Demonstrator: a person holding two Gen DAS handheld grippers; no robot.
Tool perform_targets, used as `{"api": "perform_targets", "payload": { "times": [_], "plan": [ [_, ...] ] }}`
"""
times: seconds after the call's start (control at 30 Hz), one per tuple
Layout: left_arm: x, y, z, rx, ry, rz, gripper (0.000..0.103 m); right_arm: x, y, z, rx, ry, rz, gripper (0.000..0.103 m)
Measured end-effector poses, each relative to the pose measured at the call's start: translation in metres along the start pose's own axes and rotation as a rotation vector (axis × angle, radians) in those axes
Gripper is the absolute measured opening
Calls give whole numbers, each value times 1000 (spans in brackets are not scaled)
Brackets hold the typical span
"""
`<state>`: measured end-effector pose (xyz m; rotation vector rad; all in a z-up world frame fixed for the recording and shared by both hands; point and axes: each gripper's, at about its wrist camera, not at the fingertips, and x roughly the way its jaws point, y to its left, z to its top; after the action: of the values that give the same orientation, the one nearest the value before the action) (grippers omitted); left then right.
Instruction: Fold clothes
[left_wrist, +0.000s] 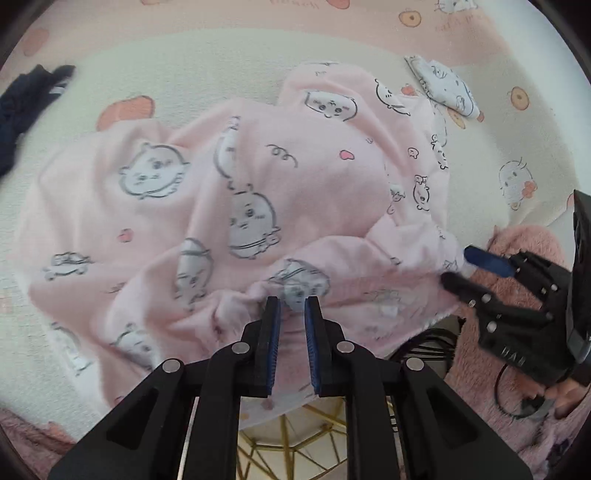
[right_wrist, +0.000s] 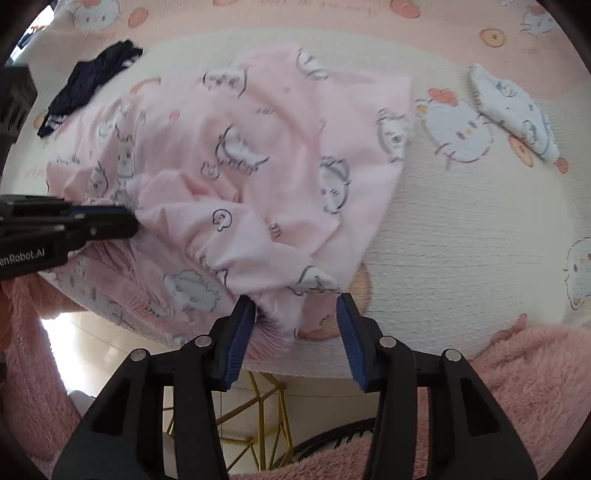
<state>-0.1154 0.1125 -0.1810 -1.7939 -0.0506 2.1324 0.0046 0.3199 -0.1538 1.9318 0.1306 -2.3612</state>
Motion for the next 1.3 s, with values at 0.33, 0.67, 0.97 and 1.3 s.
{"api": "perform_targets", "payload": {
  "times": [0.33, 0.67, 0.97, 1.3],
  "plan": [
    [-39, 26, -52, -51, 42, 145, 31, -24, 11, -15, -73, -31, 127, 43],
    [-3, 39, -60, -128, 54, 270, 48, 15, 17, -10, -86, 105, -25, 50],
    [-27, 78, -58, -275, -23, 117, 48, -23, -28, -10, 156, -31, 260, 50],
    [-4, 89, -35, -242, -2, 357, 49, 1, -38, -10, 316, -14, 283, 53]
  ]
}}
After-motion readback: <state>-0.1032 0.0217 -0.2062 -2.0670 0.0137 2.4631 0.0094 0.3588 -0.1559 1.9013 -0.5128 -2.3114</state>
